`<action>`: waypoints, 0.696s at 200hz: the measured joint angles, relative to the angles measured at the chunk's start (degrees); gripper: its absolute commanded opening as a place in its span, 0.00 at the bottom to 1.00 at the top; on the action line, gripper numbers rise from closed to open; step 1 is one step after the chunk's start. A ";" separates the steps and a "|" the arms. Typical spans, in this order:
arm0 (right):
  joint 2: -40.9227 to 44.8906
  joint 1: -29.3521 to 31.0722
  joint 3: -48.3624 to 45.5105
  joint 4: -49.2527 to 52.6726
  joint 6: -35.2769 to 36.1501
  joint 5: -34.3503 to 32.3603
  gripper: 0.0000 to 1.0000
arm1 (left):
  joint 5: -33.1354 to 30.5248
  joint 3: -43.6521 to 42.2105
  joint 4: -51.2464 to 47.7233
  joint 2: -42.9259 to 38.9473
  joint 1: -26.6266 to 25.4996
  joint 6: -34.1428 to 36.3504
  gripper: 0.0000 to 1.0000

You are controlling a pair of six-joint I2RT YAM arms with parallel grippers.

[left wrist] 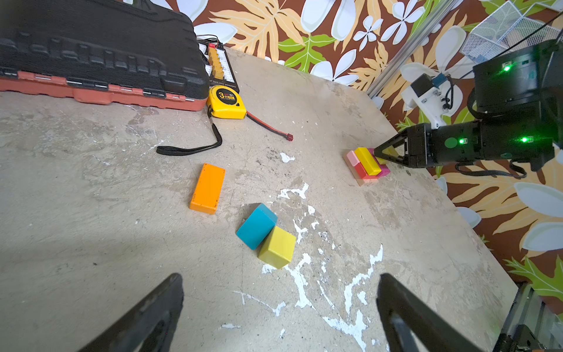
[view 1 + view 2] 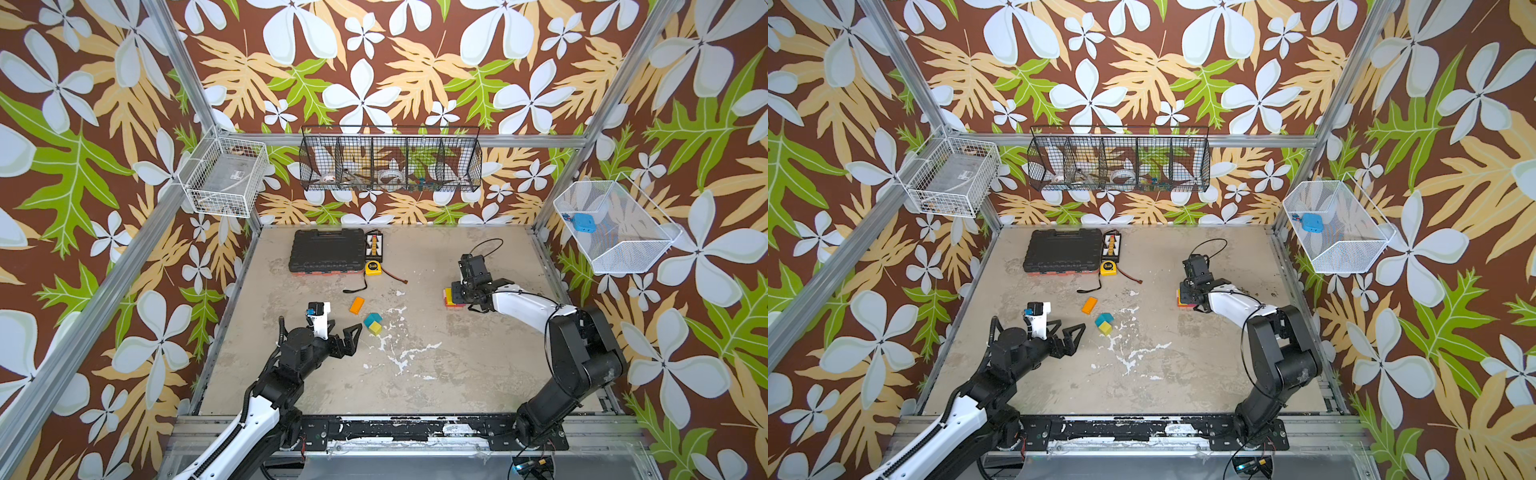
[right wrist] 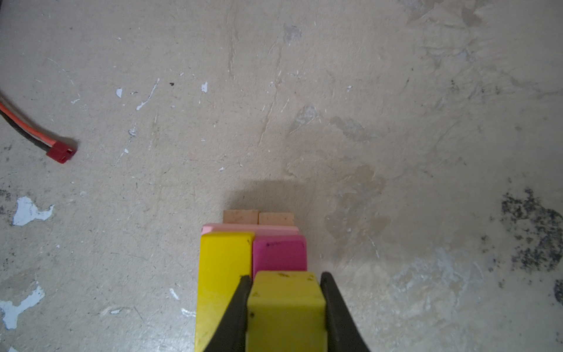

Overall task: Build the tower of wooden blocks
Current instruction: 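Set the lime-yellow cube on the tower and open the right gripper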

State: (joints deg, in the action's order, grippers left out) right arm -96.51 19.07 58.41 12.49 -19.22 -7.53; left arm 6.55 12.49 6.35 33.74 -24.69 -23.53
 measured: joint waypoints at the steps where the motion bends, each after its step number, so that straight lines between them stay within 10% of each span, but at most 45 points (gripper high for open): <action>1: -0.02 0.00 0.02 0.00 0.00 0.00 0.12 | 0.00 0.00 0.00 0.00 0.00 0.00 1.00; 139: -0.92 -0.04 0.85 -0.20 -0.04 0.22 0.37 | 0.02 0.00 0.00 0.07 0.00 0.00 1.00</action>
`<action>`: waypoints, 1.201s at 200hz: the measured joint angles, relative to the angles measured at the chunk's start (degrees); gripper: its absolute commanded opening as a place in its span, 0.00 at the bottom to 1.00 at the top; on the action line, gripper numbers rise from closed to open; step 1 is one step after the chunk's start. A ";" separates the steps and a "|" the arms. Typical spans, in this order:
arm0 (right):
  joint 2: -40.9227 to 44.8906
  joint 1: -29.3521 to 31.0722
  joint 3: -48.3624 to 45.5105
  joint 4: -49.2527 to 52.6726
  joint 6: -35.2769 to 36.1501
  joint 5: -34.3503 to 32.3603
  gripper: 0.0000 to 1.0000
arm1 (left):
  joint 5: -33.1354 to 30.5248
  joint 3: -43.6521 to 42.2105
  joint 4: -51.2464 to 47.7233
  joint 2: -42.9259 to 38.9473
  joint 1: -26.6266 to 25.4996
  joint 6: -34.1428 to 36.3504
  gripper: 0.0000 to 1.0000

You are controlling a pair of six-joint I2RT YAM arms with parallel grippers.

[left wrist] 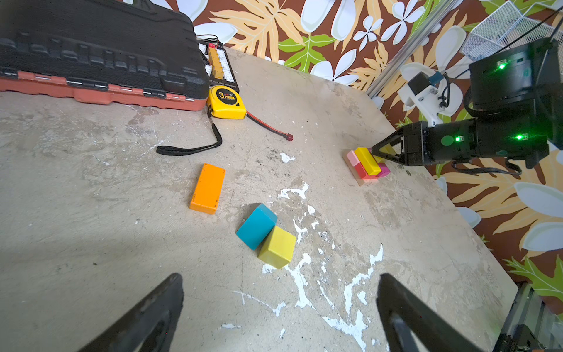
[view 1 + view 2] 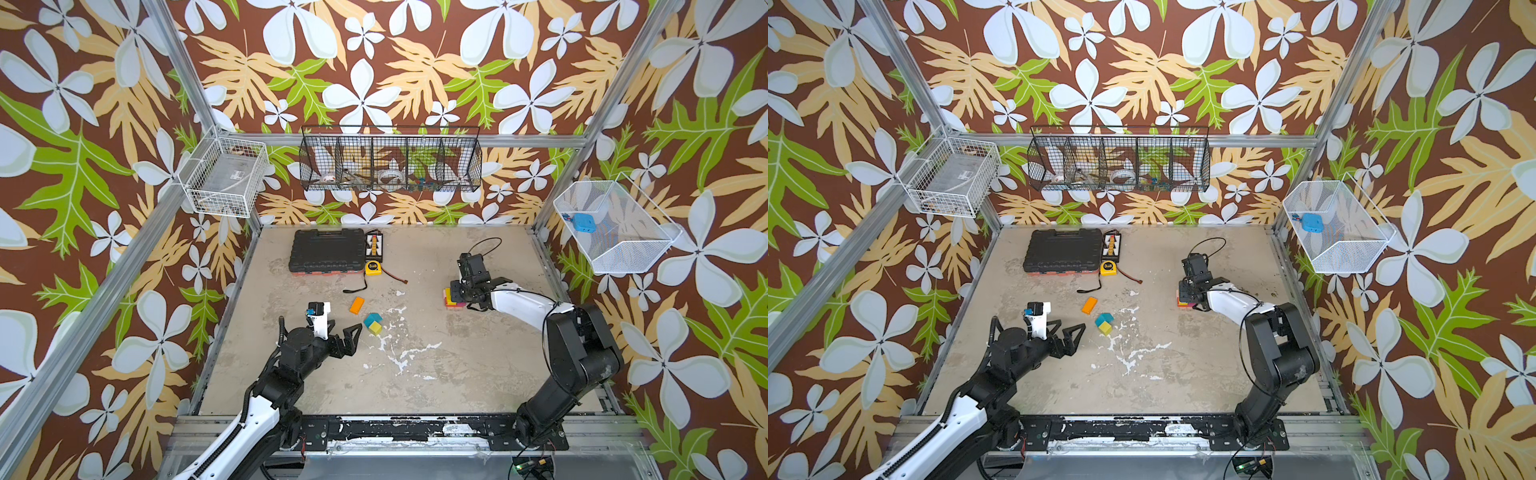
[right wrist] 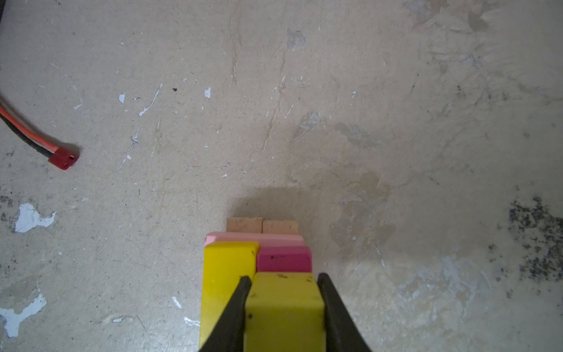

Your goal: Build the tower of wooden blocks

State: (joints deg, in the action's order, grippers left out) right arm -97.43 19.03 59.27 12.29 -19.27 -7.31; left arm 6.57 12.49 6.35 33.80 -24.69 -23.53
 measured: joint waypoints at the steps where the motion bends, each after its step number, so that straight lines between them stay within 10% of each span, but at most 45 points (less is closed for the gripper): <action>1: 0.02 0.00 0.00 0.00 0.00 0.00 0.37 | 0.00 0.00 0.00 0.00 0.00 0.00 1.00; 101: 7.06 0.02 -2.71 0.63 -0.57 -0.20 0.50 | -0.42 0.26 -0.37 0.24 -0.02 -0.20 1.00; 175: 22.71 0.02 -11.63 -0.76 -3.78 -3.93 0.64 | -14.19 -0.63 -5.01 -10.32 0.00 -7.08 1.00; 240: 37.79 -6.32 -25.81 -9.09 -7.17 -6.99 0.78 | -6.21 -8.44 1.90 -16.81 0.00 -10.80 0.98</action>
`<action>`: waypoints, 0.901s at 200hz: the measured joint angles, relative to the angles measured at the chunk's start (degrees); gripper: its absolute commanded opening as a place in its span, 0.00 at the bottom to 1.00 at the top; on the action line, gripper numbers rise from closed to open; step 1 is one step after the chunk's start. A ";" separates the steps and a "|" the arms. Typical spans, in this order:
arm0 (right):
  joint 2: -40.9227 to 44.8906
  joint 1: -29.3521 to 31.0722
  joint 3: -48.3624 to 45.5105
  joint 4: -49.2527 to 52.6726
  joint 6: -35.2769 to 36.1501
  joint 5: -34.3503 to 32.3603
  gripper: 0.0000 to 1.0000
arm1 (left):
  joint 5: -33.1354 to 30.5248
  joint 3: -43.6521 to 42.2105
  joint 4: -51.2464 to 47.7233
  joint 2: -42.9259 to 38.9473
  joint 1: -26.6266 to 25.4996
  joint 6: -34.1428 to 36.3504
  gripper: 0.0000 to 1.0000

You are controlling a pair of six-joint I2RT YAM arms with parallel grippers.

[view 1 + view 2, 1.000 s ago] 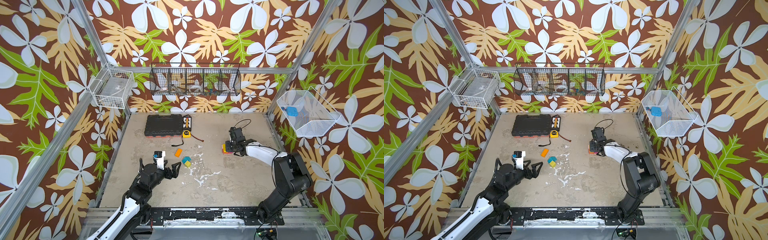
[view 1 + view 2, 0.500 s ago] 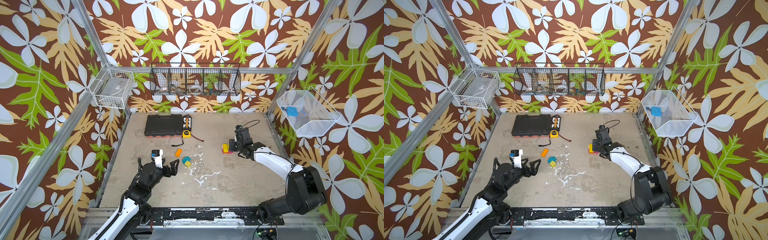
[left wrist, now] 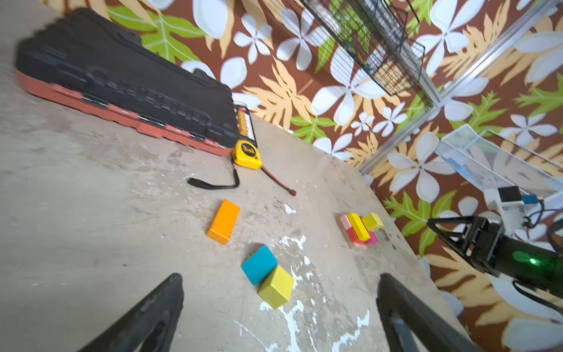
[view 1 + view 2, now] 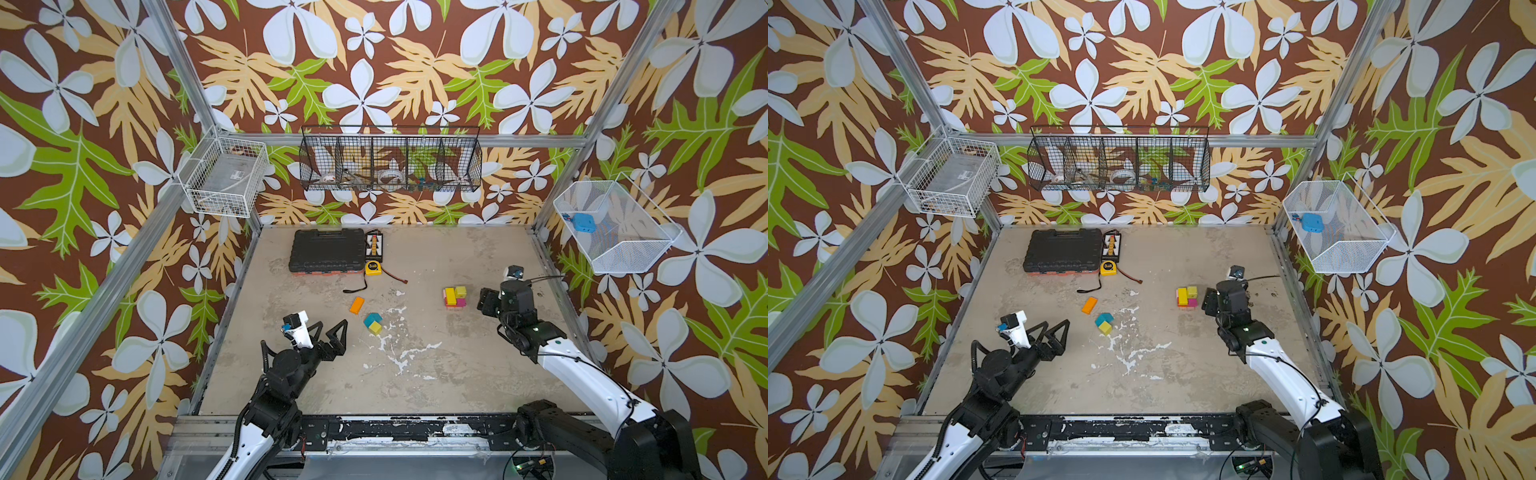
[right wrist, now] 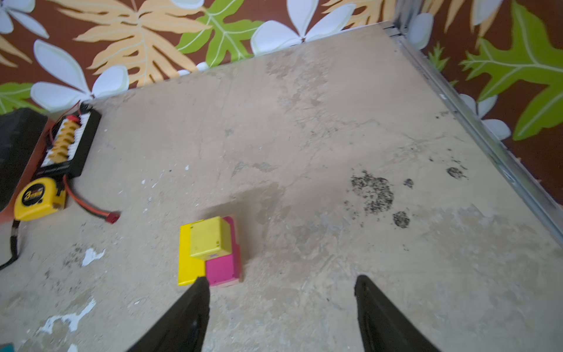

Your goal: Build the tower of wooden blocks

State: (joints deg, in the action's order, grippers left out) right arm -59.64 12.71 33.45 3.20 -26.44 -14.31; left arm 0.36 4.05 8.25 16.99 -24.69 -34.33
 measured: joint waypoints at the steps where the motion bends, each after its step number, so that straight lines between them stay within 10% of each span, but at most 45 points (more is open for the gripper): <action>1: 0.11 -0.22 -0.20 -0.11 -0.09 0.04 0.78 | 0.39 0.00 0.35 0.70 0.00 0.00 0.97; 73: -4.76 -10.88 -6.01 -7.98 -4.55 4.02 0.73 | 1.55 9.03 12.85 37.13 -12.59 5.07 0.89; 180: -8.31 -11.04 -4.70 -10.03 -5.03 5.33 0.73 | -2.49 16.81 16.44 55.45 -13.09 12.55 0.83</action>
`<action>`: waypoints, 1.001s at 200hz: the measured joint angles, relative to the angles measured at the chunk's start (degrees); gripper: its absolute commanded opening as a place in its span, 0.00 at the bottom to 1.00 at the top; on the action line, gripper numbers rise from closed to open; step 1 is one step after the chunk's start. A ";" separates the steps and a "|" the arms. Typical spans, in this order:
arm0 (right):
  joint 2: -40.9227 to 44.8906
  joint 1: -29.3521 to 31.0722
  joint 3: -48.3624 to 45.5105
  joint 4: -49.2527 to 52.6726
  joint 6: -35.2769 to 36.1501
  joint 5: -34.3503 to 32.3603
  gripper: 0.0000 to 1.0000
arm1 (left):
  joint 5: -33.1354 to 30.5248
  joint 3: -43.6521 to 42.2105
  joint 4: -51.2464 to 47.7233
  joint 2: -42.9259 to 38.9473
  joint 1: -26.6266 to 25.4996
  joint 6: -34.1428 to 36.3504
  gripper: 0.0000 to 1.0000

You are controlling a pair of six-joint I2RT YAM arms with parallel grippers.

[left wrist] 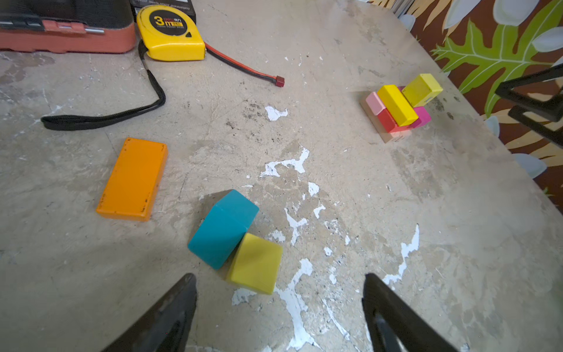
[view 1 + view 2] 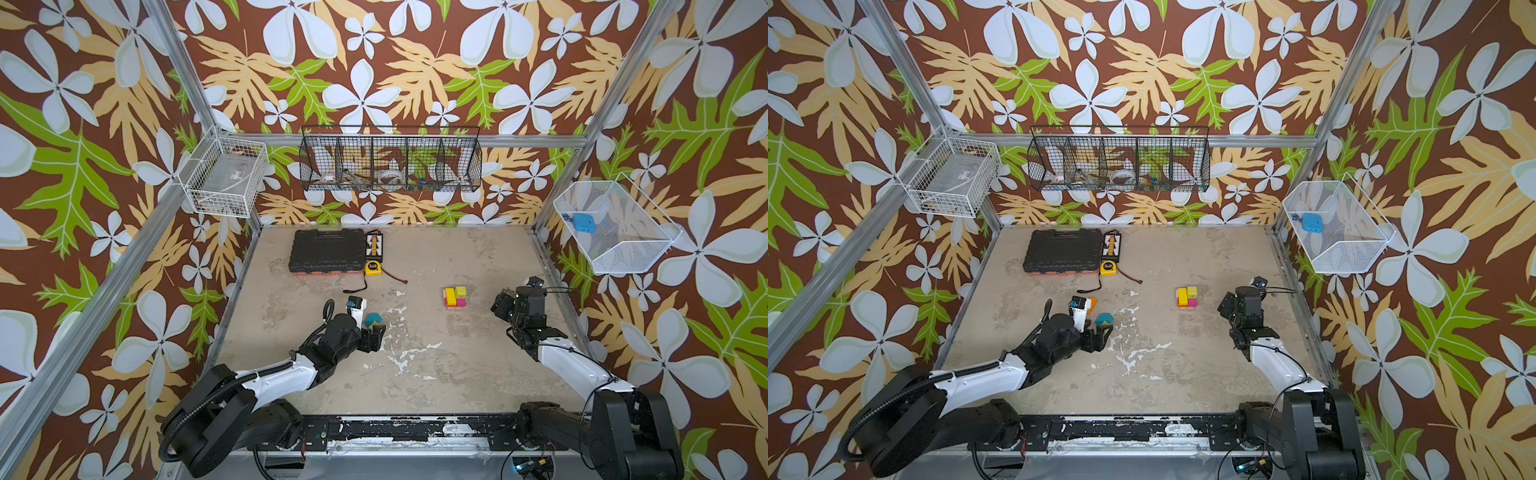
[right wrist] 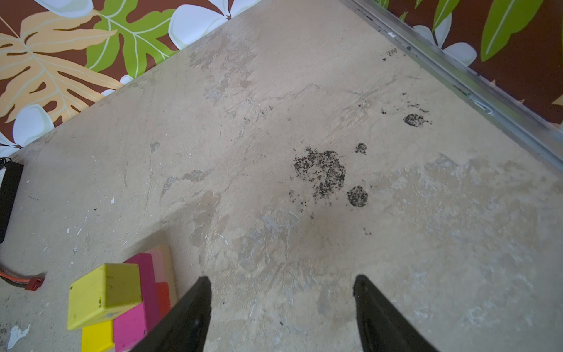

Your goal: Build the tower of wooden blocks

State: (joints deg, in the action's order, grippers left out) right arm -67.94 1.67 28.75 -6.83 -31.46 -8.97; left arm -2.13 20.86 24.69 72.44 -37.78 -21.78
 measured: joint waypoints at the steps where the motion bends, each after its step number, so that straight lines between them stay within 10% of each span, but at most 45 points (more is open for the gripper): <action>1: -0.02 0.00 0.00 0.00 0.00 0.00 0.73 | 0.00 0.13 0.02 0.28 -0.02 0.07 0.83; 200: -4.83 0.00 3.10 0.09 0.02 1.31 0.70 | -2.80 7.67 1.62 16.81 -3.58 3.80 0.46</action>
State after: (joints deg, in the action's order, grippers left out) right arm -72.77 1.67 31.86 -6.74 -31.44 -7.66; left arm -4.93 28.53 26.30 89.25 -41.36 -17.98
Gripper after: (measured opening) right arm 0.705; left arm 0.467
